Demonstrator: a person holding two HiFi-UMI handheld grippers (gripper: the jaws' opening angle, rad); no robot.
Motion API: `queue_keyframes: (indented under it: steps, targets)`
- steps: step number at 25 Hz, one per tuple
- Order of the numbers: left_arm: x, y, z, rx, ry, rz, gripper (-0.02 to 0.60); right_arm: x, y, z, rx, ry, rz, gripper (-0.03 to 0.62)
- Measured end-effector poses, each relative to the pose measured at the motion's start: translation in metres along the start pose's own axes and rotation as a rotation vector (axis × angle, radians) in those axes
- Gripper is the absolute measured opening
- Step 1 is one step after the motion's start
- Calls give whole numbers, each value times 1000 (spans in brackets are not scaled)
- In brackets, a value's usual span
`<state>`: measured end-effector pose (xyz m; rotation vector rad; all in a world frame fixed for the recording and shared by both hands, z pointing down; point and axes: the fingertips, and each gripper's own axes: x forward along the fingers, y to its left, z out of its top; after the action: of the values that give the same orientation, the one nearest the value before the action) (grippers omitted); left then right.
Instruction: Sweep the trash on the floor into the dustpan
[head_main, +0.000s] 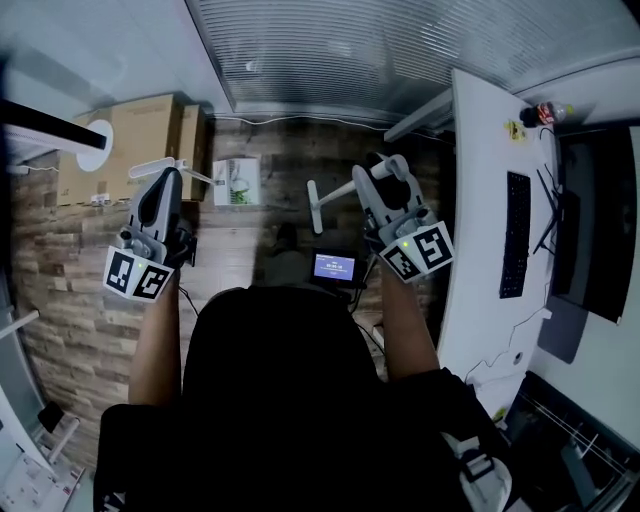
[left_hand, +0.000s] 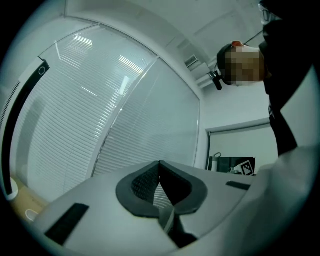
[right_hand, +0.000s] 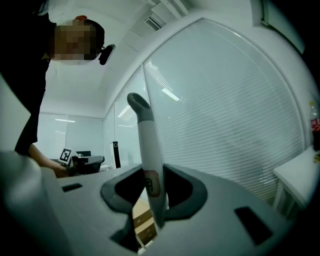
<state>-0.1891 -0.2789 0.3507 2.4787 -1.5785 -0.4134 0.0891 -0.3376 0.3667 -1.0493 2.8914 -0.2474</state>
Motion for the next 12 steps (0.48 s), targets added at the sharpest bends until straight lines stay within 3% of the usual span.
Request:
queue_keyframes:
  steps: [7,12]
  targets:
    - [-63,-47,-1,97,12,-40,-5,-42,75,0,-51,-11,-6,98]
    - [-136,-82,-4,120,18,-54,-5,-88,139,-3,-64,-48,-30,97]
